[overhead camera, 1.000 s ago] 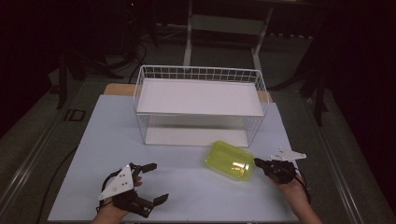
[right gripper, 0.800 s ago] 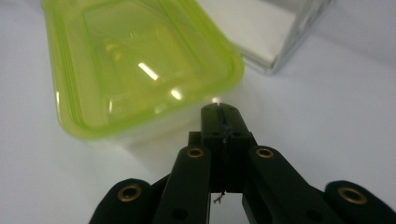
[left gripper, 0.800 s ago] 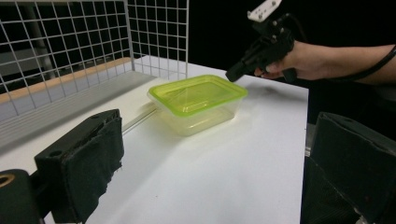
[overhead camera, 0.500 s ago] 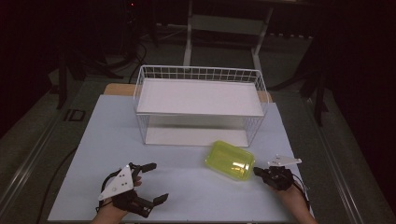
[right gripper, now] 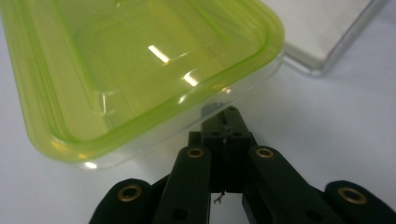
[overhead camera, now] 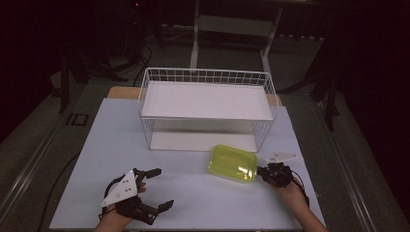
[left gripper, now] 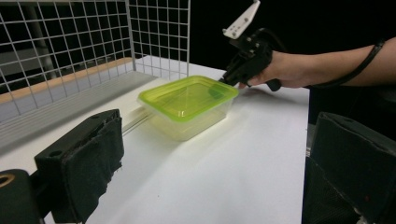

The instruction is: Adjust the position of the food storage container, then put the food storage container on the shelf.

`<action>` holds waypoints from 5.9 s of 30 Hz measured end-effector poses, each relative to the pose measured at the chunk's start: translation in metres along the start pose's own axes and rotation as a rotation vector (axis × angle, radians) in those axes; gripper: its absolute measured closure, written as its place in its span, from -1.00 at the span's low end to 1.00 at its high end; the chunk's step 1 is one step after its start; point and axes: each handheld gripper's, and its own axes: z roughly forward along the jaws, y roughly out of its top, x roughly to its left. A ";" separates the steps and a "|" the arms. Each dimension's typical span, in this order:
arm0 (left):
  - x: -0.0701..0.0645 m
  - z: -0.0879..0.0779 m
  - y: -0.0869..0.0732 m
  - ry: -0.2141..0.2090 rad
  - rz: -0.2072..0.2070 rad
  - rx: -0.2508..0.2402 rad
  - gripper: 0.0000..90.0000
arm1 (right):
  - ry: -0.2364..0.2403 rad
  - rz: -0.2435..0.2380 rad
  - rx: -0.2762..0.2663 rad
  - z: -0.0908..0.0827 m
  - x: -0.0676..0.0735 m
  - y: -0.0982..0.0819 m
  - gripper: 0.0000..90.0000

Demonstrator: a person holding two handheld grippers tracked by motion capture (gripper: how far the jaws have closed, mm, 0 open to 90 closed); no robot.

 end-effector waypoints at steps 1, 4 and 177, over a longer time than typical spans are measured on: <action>0.000 0.000 0.000 0.000 0.000 0.000 -0.93 | 0.000 -0.001 -0.004 0.002 0.000 0.004 1.00; 0.000 0.000 -0.001 -0.002 -0.003 0.002 -0.93 | -0.002 -0.015 0.000 0.010 0.001 0.011 1.00; 0.099 0.104 0.002 0.214 -0.894 0.519 0.70 | 0.172 0.634 0.127 0.046 0.046 0.087 0.71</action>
